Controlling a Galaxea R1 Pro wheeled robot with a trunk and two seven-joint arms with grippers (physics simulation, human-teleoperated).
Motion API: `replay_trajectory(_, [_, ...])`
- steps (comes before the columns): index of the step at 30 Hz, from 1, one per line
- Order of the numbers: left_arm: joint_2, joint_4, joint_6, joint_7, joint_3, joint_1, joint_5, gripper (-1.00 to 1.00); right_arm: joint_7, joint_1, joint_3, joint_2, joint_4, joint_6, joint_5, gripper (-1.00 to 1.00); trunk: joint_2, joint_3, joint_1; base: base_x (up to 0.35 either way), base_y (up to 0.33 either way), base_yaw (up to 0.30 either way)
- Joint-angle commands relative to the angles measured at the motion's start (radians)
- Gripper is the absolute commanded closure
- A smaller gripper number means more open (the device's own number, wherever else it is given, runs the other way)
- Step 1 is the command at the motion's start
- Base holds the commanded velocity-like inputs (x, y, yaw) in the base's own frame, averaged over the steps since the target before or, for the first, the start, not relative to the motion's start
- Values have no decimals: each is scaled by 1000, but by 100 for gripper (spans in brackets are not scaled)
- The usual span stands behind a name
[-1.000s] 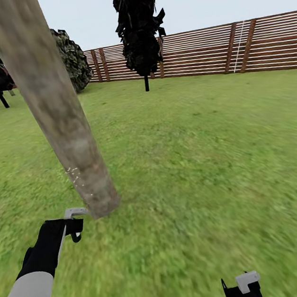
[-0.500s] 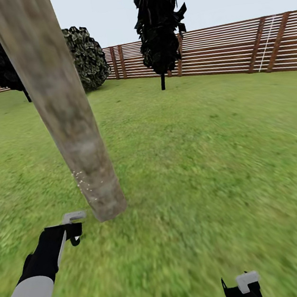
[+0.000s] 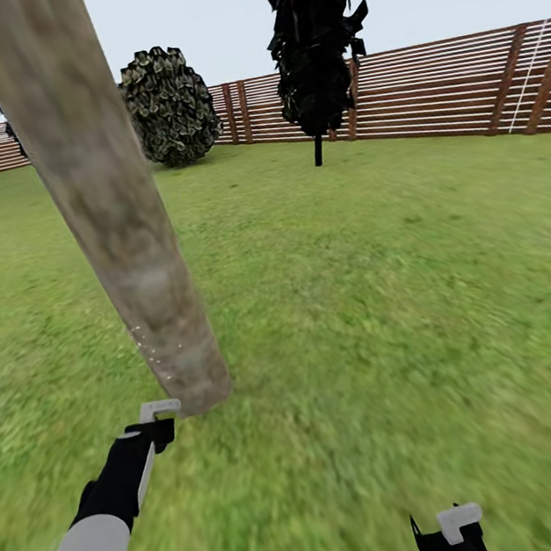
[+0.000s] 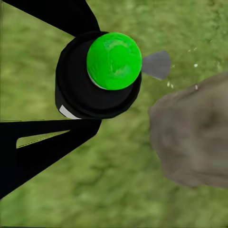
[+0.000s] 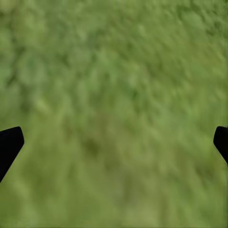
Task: In the garden, pick up the pesticide atomizer on the floor and spray pesticide onto both trees until each tree trunk is fully covered.
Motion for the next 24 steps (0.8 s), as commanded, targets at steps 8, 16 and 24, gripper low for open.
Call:
replay_trajectory(8, [-7, 18, -3, 10, 6, 1, -5, 100, 0, 0, 0, 0, 0, 0, 0, -100, 0, 0, 0, 192, -226, 121])
replay_trajectory(16, [1, 30, -4, 27, 8, 24, -3, 100, 0, 0, -1, 0, 0, 0, 0, -100, 0, 0, 0, 113, -248, 1])
replay_trajectory(24, [2, 29, -1, 48, 17, 26, 0, 100, 0, 0, -1, 0, 0, 0, 0, -100, 0, 0, 0, -66, -272, 26])
